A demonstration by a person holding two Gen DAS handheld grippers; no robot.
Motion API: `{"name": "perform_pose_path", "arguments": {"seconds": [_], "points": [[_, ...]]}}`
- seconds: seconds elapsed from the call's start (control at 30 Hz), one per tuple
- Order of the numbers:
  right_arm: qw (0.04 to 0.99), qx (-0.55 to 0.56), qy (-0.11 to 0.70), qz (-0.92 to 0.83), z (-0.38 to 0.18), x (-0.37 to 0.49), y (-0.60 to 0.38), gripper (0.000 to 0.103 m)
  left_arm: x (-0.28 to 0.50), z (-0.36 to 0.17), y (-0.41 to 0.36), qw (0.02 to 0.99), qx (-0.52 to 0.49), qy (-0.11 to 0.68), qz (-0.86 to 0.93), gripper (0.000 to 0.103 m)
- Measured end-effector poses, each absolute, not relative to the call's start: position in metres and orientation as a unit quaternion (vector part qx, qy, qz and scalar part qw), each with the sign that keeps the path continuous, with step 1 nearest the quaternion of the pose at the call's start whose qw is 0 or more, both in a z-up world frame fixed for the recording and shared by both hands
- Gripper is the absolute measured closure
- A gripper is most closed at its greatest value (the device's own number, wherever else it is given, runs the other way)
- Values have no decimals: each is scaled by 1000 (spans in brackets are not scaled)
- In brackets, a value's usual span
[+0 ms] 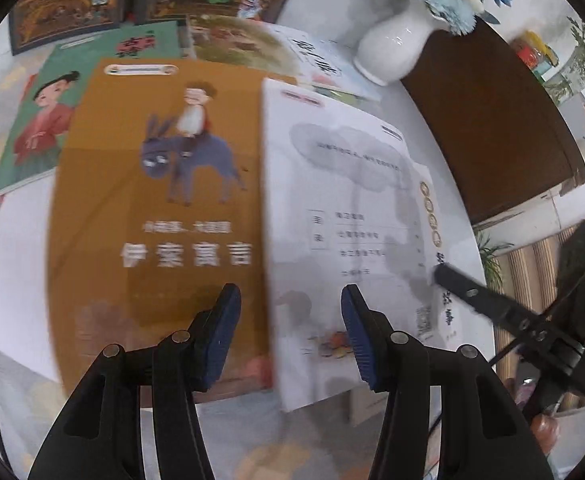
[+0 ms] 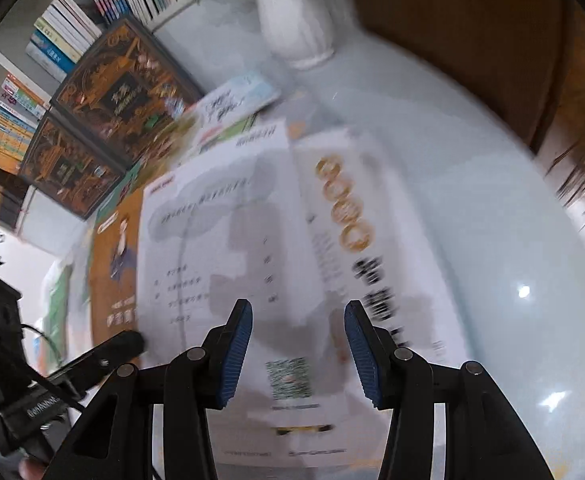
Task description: Organize books
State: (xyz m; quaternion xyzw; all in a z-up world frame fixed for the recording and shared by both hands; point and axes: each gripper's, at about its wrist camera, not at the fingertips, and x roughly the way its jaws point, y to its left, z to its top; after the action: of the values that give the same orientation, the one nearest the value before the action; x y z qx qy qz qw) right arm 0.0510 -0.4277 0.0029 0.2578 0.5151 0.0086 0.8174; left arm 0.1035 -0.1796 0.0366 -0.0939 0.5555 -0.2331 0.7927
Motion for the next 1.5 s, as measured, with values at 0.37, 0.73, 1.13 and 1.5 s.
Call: {"name": "perform_pose_path", "arguments": {"seconds": [0.37, 0.73, 1.13, 1.5], "points": [[778, 206, 581, 122, 15, -47, -357, 56, 39, 32, -144, 766, -47, 588, -255, 53], [778, 258, 563, 108, 2, -60, -375, 56, -19, 5, -103, 753, -110, 607, -230, 54], [744, 377, 490, 253, 35, -66, -375, 53, -14, -5, -96, 739, -167, 605, -245, 53], [768, 291, 450, 351, 121, -43, -252, 54, -33, 32, -5, 780, -187, 560, -205, 53]]}}
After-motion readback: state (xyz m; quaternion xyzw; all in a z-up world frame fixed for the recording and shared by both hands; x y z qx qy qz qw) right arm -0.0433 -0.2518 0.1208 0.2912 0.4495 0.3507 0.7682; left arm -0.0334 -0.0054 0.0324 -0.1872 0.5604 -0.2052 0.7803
